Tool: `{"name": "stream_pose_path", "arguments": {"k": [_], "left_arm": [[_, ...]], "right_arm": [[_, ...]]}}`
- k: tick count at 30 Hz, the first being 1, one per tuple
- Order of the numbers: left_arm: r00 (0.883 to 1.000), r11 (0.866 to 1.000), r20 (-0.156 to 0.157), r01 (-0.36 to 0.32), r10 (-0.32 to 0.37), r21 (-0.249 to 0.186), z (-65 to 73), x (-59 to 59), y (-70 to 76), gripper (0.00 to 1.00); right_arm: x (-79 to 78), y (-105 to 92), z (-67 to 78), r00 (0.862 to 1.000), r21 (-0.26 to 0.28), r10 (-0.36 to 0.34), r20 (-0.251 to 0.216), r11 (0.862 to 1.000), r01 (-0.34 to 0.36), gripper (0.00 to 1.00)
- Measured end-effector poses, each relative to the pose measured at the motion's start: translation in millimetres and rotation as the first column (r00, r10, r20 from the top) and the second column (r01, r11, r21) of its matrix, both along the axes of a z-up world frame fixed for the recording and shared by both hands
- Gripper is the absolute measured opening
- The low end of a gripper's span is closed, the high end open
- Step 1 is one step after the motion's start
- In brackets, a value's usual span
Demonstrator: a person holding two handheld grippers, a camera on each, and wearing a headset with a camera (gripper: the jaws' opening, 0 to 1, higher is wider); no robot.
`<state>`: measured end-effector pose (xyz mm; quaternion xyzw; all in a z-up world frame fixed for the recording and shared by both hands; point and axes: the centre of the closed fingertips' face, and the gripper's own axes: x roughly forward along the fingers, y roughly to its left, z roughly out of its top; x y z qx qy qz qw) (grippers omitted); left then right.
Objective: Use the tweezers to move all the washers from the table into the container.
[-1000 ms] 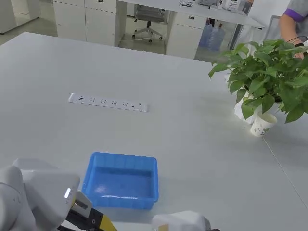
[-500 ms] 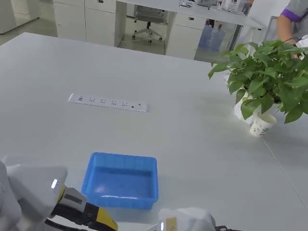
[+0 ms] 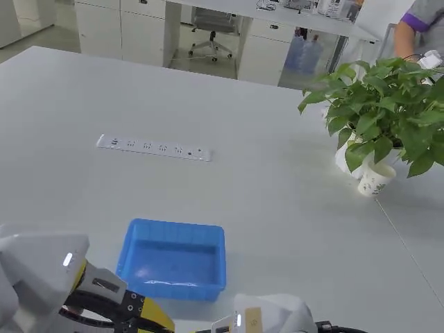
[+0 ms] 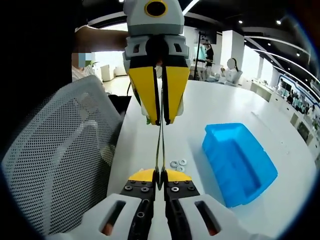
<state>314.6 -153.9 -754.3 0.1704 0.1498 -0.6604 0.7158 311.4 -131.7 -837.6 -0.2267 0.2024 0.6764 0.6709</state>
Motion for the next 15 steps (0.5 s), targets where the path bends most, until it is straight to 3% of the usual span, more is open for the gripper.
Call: {"name": "stream_pose_path", "arguments": {"k": [15], "left_arm": [[1.000, 1.000, -0.009, 0.019, -0.019, -0.011, -0.6, -0.3, -2.9, 0.07]], "right_arm": [[-0.2, 5.8, 6.9, 1.000, 0.039, 0.004, -0.009, 0.999, -0.004, 0.06]]}}
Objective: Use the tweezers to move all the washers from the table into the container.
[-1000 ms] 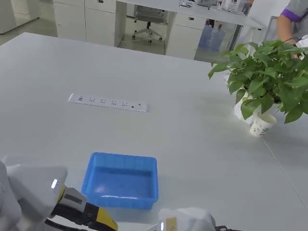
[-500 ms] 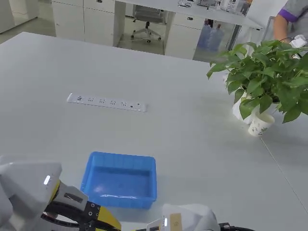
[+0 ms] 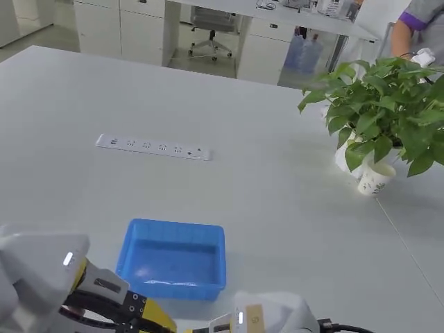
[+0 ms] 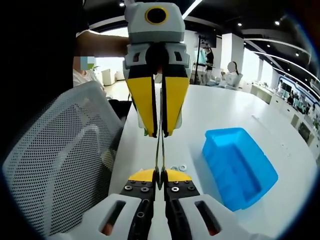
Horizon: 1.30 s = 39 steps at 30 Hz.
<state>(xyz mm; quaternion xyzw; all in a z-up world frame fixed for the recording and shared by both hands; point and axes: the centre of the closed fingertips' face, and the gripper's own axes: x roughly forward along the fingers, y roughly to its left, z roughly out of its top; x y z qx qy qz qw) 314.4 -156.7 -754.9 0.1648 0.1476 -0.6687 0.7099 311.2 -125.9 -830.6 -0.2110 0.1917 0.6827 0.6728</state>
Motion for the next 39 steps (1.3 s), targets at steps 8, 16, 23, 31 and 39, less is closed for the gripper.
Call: {"name": "stream_pose_path", "arguments": {"k": [8, 16, 23, 31, 39], "left_arm": [[1.000, 0.998, 0.017, 0.013, -0.014, 0.062, -7.5, -0.3, 2.0, 0.06], [0.999, 0.998, 0.007, 0.038, -0.038, 0.055, -8.2, -1.3, 1.7, 0.06], [0.999, 0.996, -0.010, 0.043, -0.043, 0.083, -11.4, -1.6, 2.6, 0.07], [0.999, 0.991, -0.006, 0.043, -0.042, 0.124, -17.3, -1.5, 4.7, 0.07], [0.999, 0.985, 0.020, 0.045, -0.049, 0.168, -21.8, 0.5, 5.2, 0.06]], "right_arm": [[0.0, -3.6, -5.5, 1.000, -0.030, 0.006, 0.007, 1.000, -0.006, 0.07], [-1.6, -4.4, -6.1, 1.000, -0.018, 0.007, 0.001, 1.000, -0.007, 0.06], [-0.5, -4.2, -4.3, 1.000, -0.006, 0.008, 0.010, 1.000, -0.008, 0.06], [-0.8, -1.9, -6.2, 1.000, -0.018, 0.011, 0.013, 1.000, -0.011, 0.07], [3.3, -3.7, -10.3, 1.000, -0.042, -0.004, 0.008, 0.999, 0.004, 0.07]]}}
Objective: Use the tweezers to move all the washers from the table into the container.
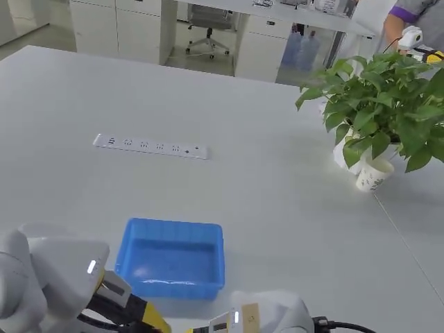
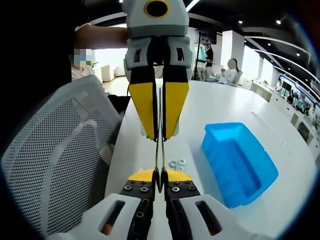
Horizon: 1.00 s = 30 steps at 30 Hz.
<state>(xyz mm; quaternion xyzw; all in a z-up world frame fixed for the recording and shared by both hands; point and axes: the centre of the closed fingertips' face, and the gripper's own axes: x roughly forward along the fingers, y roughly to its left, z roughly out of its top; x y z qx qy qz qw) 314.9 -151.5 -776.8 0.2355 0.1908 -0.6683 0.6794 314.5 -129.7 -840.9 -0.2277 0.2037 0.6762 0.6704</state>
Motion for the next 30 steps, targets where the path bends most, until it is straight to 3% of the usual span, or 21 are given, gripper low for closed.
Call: {"name": "stream_pose_path", "arguments": {"k": [6, 13, 21, 30], "left_arm": [[1.000, 1.000, 0.001, 0.020, -0.020, 0.024, -3.2, 0.3, -1.6, 0.06], [1.000, 0.999, -0.019, 0.021, -0.020, 0.047, -7.0, 4.3, -2.9, 0.06], [1.000, 0.998, -0.008, 0.022, -0.021, 0.058, -7.5, 11.6, -3.9, 0.06], [0.999, 0.997, -0.002, 0.040, -0.040, 0.073, -11.8, 16.4, -9.2, 0.06]], "right_arm": [[0.0, -0.5, -3.3, 1.000, -0.022, 0.008, 0.011, 1.000, -0.008, 0.08], [4.2, -1.4, -7.2, 1.000, -0.047, 0.005, 0.018, 0.999, -0.004, 0.09], [13.9, -3.3, -7.8, 0.999, -0.064, -0.006, 0.050, 0.998, 0.009, 0.10], [18.7, -7.7, -11.9, 0.998, -0.076, -0.015, 0.057, 0.997, 0.019, 0.10]]}}
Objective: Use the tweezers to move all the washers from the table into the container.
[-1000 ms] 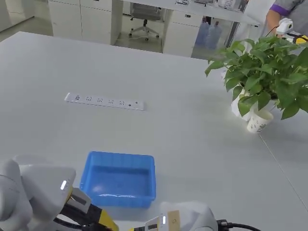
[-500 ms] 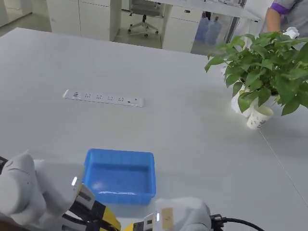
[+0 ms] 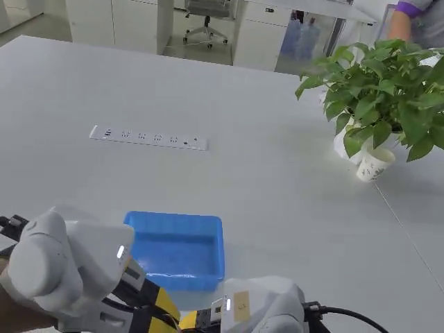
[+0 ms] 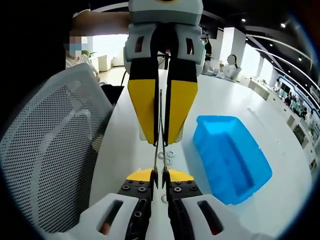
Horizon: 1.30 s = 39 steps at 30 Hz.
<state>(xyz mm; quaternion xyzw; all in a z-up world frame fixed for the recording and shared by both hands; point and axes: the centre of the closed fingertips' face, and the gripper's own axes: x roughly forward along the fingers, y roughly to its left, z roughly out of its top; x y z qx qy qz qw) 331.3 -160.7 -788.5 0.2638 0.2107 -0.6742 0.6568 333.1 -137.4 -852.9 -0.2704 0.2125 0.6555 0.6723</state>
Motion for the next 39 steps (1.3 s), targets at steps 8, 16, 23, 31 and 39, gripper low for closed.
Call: {"name": "stream_pose_path", "arguments": {"k": [8, 16, 23, 31, 39], "left_arm": [[1.000, 1.000, 0.005, 0.021, -0.021, 0.009, -3.8, 3.3, -6.3, 0.07], [1.000, 1.000, -0.004, 0.026, -0.026, 0.014, -7.3, 4.7, -9.7, 0.07], [0.999, 0.999, -0.004, 0.036, -0.035, 0.021, -10.1, 5.0, -13.0, 0.07], [0.999, 0.999, -0.004, 0.042, -0.042, 0.021, -10.7, 7.7, -15.5, 0.07], [0.998, 0.998, -0.010, 0.054, -0.054, 0.032, -14.3, 7.0, -16.6, 0.07]], "right_arm": [[3.2, -6.1, -3.4, 1.000, -0.006, -0.017, -0.001, 1.000, 0.017, 0.11], [4.6, -9.0, -7.3, 1.000, -0.016, -0.014, -0.007, 1.000, 0.014, 0.11], [5.4, -10.1, -9.5, 1.000, -0.019, -0.014, -0.006, 1.000, 0.013, 0.11], [8.5, -12.5, -8.3, 1.000, -0.011, -0.029, -0.009, 1.000, 0.029, 0.11], [7.2, -13.2, -9.5, 0.999, -0.008, -0.033, -0.013, 0.999, 0.033, 0.11]]}}
